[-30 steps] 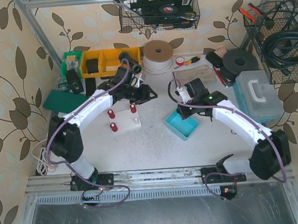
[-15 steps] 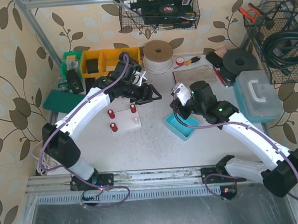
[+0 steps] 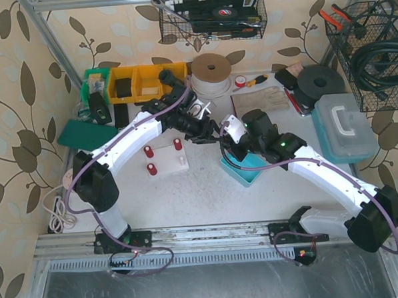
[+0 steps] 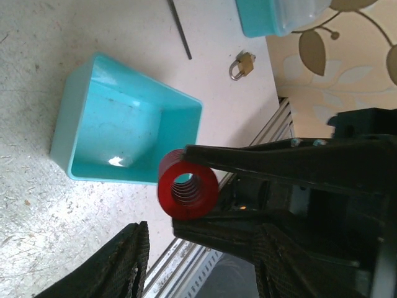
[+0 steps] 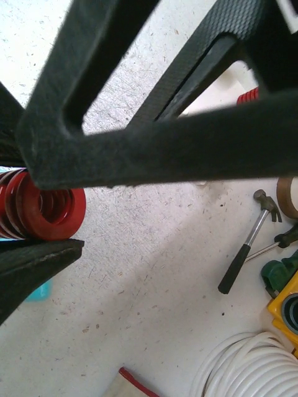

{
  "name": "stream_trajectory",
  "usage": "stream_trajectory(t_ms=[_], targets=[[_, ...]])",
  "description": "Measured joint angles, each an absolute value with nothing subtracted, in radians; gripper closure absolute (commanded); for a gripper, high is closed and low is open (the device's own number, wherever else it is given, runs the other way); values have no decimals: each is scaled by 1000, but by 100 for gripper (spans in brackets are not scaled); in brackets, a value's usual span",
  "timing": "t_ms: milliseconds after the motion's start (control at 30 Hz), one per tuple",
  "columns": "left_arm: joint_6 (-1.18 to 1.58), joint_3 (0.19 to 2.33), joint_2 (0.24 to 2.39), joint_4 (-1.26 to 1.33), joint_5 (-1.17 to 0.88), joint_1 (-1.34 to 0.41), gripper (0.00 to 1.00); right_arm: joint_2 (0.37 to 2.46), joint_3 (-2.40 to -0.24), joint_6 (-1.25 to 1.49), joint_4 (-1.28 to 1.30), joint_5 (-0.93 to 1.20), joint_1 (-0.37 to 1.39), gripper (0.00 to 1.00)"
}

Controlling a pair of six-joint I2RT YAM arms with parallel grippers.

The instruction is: Install the large spring

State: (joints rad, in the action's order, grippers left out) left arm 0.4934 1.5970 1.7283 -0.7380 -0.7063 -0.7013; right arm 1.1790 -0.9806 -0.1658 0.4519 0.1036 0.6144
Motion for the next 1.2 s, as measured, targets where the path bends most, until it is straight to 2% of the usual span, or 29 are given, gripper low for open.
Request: stream_trajectory(t_ms=[933, 967, 1067, 1100, 1200], targets=[[457, 1618, 1829, -760, -792, -701, 47, 1220, -1000, -182, 474, 118, 636, 100], [450, 1621, 1835, -768, -789, -701, 48, 1226, -1003, -181, 482, 117, 638, 100], [433, 1639, 1858, -801, -783, -702, 73, 1256, -1020, -181, 509, 116, 640, 100], [429, 1646, 1863, -809, -781, -703, 76, 1264, -1023, -180, 514, 114, 640, 100], [412, 1664, 1877, -820, -767, -713, 76, 1267, -1025, -176, 520, 115, 640, 100]])
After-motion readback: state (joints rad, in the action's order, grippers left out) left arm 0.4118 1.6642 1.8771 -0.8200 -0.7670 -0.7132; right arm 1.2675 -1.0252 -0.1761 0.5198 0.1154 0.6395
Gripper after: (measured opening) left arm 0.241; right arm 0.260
